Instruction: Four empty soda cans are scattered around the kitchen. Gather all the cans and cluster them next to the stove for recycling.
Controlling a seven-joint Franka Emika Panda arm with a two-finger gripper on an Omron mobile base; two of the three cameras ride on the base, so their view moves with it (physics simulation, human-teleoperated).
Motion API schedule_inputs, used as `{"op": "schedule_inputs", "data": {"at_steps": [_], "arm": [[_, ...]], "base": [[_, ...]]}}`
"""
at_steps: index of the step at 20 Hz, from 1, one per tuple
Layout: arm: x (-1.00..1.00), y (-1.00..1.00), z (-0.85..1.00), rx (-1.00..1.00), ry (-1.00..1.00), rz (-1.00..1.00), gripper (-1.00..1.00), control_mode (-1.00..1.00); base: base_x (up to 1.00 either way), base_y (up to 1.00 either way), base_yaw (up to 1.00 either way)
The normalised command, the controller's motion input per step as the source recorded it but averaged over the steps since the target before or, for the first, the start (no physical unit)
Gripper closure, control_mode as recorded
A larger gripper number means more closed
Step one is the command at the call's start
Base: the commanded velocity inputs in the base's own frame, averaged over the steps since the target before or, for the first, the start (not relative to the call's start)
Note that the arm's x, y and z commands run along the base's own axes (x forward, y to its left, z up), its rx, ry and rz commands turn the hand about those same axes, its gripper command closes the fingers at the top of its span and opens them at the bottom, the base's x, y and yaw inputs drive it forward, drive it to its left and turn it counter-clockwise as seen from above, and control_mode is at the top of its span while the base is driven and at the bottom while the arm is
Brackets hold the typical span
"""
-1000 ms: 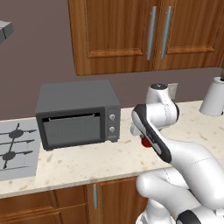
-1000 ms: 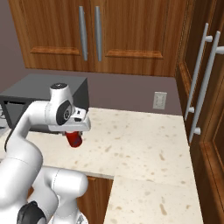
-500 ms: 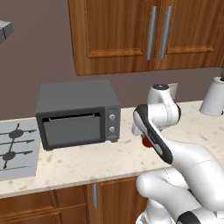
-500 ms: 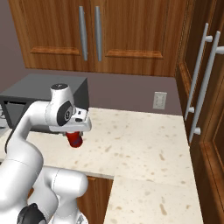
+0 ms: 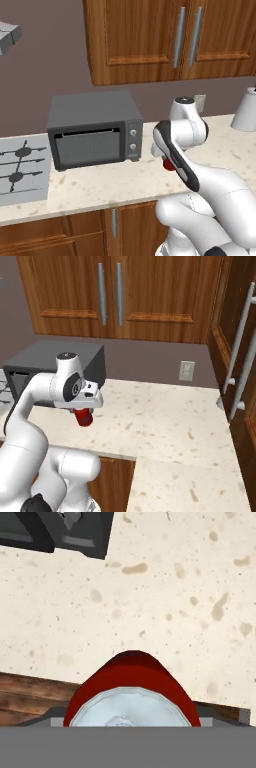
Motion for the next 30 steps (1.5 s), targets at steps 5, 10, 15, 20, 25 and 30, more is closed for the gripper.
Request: {"op": "schedule_inputs", "data": {"at_steps": [5, 10, 15, 20, 25, 30], "arm": [[0.0, 0.0, 0.0, 0.0, 0.0, 0.0, 1.0, 1.0], [0.0, 0.0, 0.0, 0.0, 0.0, 0.0, 1.0, 1.0], [0.0, 0.0, 0.0, 0.0, 0.0, 0.0, 1.0, 1.0], [0.0, 0.0, 0.0, 0.0, 0.0, 0.0, 1.0, 1.0], [0.0, 0.0, 0.0, 0.0, 0.0, 0.0, 1.0, 1.0], [0.0, 0.0, 0.0, 0.0, 0.0, 0.0, 1.0, 1.0]], "base": [[-0.2, 0.96, -0.07], [-0.05, 1.0, -0.08], [-0.05, 1.0, -0.05], [-0.19, 1.0, -0.01], [-0.11, 1.0, 0.0], [-0.03, 1.0, 0.0]]}}
